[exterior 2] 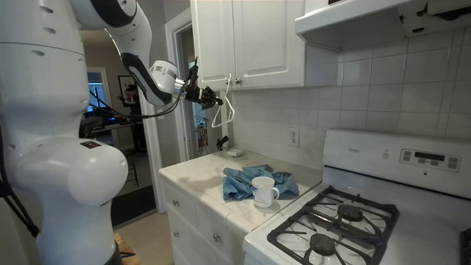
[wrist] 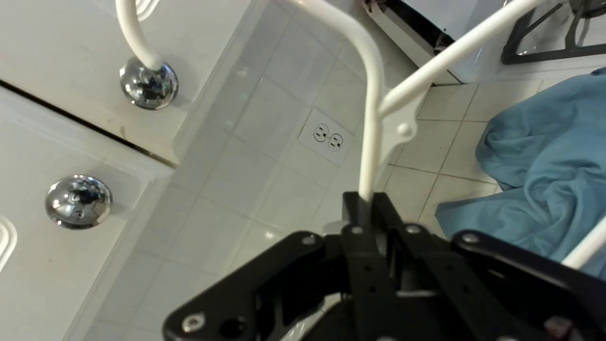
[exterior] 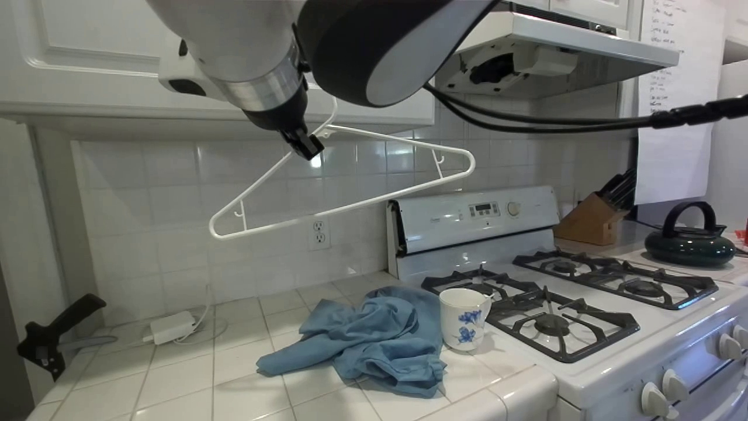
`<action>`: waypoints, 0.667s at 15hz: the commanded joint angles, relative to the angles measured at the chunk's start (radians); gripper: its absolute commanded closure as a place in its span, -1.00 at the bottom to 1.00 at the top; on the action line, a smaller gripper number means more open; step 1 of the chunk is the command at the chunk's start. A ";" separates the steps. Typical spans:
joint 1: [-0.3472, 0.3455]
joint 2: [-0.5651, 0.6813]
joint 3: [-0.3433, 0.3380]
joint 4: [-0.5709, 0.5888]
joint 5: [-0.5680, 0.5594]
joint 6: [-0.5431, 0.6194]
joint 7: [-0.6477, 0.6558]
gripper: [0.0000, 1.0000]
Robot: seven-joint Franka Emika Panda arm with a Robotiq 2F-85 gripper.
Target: Hang the hanger on the handle of the right upper cabinet door.
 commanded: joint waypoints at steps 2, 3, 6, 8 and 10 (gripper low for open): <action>-0.006 0.000 0.008 0.002 0.002 -0.003 -0.001 0.96; -0.007 -0.002 0.006 0.002 -0.009 -0.003 -0.002 0.96; -0.018 -0.012 -0.003 -0.007 -0.030 0.015 -0.004 0.96; -0.025 -0.013 -0.008 -0.009 -0.043 0.026 -0.002 0.96; -0.036 -0.011 -0.014 -0.008 -0.070 0.053 -0.001 0.96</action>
